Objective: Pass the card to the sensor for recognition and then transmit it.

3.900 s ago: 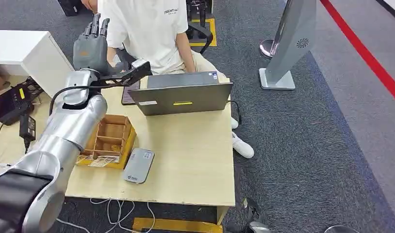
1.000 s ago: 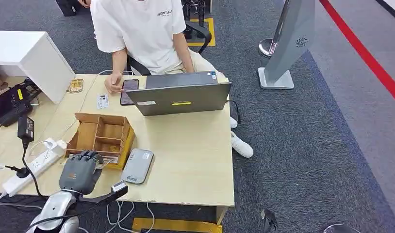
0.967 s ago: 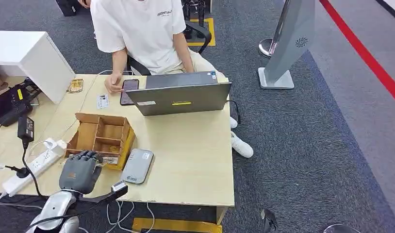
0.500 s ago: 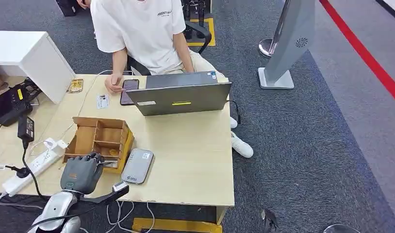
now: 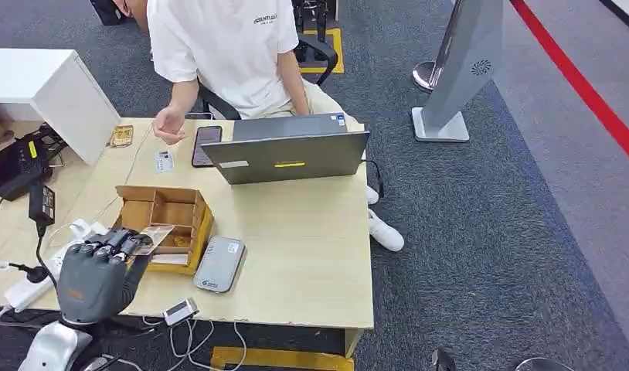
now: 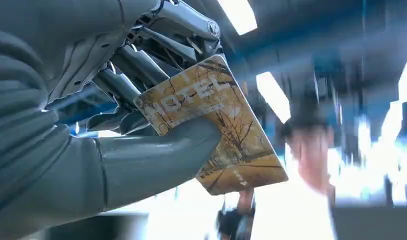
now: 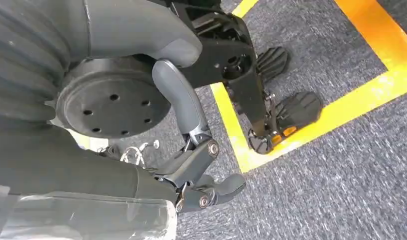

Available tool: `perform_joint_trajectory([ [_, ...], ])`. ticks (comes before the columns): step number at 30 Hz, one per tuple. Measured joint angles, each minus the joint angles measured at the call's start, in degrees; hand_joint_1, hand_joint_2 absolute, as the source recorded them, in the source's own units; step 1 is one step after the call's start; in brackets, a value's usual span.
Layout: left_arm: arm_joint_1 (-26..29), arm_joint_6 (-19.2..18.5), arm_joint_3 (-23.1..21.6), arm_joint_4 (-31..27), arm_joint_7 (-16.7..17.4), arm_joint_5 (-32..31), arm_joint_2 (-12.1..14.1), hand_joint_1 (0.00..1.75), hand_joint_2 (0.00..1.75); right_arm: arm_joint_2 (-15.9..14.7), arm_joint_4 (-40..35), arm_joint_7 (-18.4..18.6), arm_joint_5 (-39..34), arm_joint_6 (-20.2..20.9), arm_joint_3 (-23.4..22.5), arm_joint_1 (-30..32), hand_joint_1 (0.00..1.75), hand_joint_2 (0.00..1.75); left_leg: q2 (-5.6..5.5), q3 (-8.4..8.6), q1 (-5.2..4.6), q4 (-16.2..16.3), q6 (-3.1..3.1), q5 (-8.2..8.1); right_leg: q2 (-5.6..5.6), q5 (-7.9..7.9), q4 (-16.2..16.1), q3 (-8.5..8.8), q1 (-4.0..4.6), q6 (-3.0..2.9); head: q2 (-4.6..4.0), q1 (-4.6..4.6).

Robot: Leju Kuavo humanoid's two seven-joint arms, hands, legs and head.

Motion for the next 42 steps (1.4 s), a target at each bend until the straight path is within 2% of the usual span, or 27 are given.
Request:
perform_joint_trajectory([
  [2, -1.2, 1.17, -0.44, -2.62, -0.46, 1.14, -0.35, 1.75, 1.75, 0.02, 0.0, 0.0, 0.64, 0.0, -0.42, 0.04, 0.0, 1.75, -0.01, 0.02, -0.01, 0.0, 0.01, 0.01, -0.01, 0.01, -0.01, -0.01, -0.01, 0.01, 0.0, -0.04],
  [4, -4.08, 0.73, -1.27, -3.16, -0.59, 1.62, -1.34, 1.75, 1.75, 0.02, 0.0, 0.04, 1.62, 0.0, -0.57, 0.0, 0.0, 1.75, -0.16, -0.02, 0.0, 0.01, 0.05, 0.07, -0.16, 0.05, -0.02, 0.03, 0.0, 0.06, 0.0, -0.02],
  [8, -13.99, -3.01, -3.35, -0.99, 2.24, -1.97, -5.6, 1.75, 1.75, 0.15, 0.02, 1.49, 4.55, 0.0, -0.53, -1.25, 0.0, 1.75, -0.31, -0.09, -0.01, 0.05, 0.1, 0.29, -0.31, 0.24, -0.03, -0.05, -0.01, 0.11, 0.0, 0.0],
  [10, -20.61, -4.51, -4.48, 3.64, 4.41, -4.1, -8.58, 1.75, 1.75, 0.55, 0.02, 2.29, 6.1, 0.0, 0.02, -2.25, 0.0, 1.75, -0.33, -0.2, -0.01, 0.08, 0.22, 0.46, -0.33, 0.39, -0.03, -0.05, -0.02, 0.19, 0.0, -0.02],
  [12, -27.41, -4.29, -5.44, 9.96, 6.83, -6.52, -11.74, 1.75, 1.75, 1.14, 0.02, 2.93, 7.19, 0.0, 0.9, -3.72, 0.0, 1.75, -0.36, -0.26, -0.01, 0.08, 0.2, 0.54, -0.35, 0.57, -0.03, -0.1, -0.02, 0.2, 0.0, -0.02],
  [15, -32.72, -3.96, -6.4, 15.82, 7.76, -7.65, -15.01, 1.75, 1.75, 1.84, 0.02, 3.24, 7.28, 0.02, 1.44, -4.86, 0.0, 1.75, -0.28, -0.23, -0.03, 0.1, 0.15, 0.58, -0.17, 0.63, -0.03, -0.11, -0.04, 0.21, 0.0, 0.0],
  [19, -35.43, -3.57, -6.95, 19.79, 7.89, -8.09, -16.98, 1.75, 1.75, 2.19, 0.02, 3.24, 7.32, 0.02, 2.05, -5.0, 0.0, 1.75, -0.29, -0.27, -0.04, 0.12, 0.14, 0.57, -0.17, 0.61, -0.03, -0.16, -0.06, 0.21, 0.0, -0.02],
  [21, -36.9, -3.68, -7.15, 21.91, 9.49, -10.0, -17.82, 1.75, 1.75, 2.21, 0.04, 3.61, 8.57, 0.0, 2.32, -5.19, 0.0, 1.75, -0.3, -0.37, -0.03, 0.12, 0.14, 0.57, -0.19, 0.6, -0.03, -0.27, -0.05, 0.22, 0.0, -0.02],
  [24, -42.42, -2.76, -7.21, 30.71, 12.55, -13.19, -20.24, 1.75, 1.75, 3.28, 0.11, 4.42, 10.17, -0.17, 3.39, -6.42, 0.0, 1.75, -0.29, -0.49, -0.03, 0.12, 0.18, 0.65, -0.23, 0.63, -0.02, -0.37, -0.05, 0.21, 0.0, 0.09],
  [27, -48.44, -1.3, -7.21, 42.5, 15.47, -15.39, -23.03, 1.75, 1.75, 4.76, 0.2, 6.62, 11.5, -0.15, 4.74, -7.76, 0.0, 1.75, -0.29, -0.5, -0.03, 0.12, 0.21, 0.71, -0.21, 0.68, -0.01, -0.38, -0.05, 0.23, 0.0, -0.02],
  [31, -52.56, -1.01, -7.19, 51.31, 16.94, -15.45, -24.9, 1.75, 1.75, 5.75, 0.35, 7.8, 12.13, -0.17, 5.79, -8.52, 0.0, 1.75, -0.29, -0.52, -0.03, 0.12, 0.2, 0.71, -0.2, 0.69, 0.0, -0.37, -0.05, 0.22, 0.0, 0.0],
  [36, -55.62, -1.52, -7.12, 58.02, 17.51, -14.45, -26.09, 1.75, 1.75, 6.69, 0.5, 8.74, 12.26, -0.15, 6.62, -8.79, 0.0, 1.75, -0.29, -0.58, -0.03, 0.12, 0.2, 0.7, -0.2, 0.67, 0.0, -0.41, -0.05, 0.23, 0.0, 0.0],
  [37, -55.91, -1.67, -7.08, 58.72, 17.51, -14.32, -26.18, 0.0, 1.75, 6.75, 0.5, 8.85, 12.15, -0.15, 6.62, -8.91, 0.0, 1.75, -0.29, -0.59, -0.04, 0.12, 0.21, 0.7, -0.21, 0.67, 0.0, -0.42, -0.06, 0.23, 0.0, -0.02],
  [42, -57.04, -2.17, -6.86, 62.37, 17.42, -13.49, -26.95, 0.0, 1.75, 6.8, 0.5, 9.42, 11.41, -0.15, 6.62, -9.74, 0.0, 1.75, -0.29, -0.61, -0.03, 0.12, 0.21, 0.7, -0.21, 0.67, 0.0, -0.43, -0.06, 0.24, 0.0, -0.02],
])
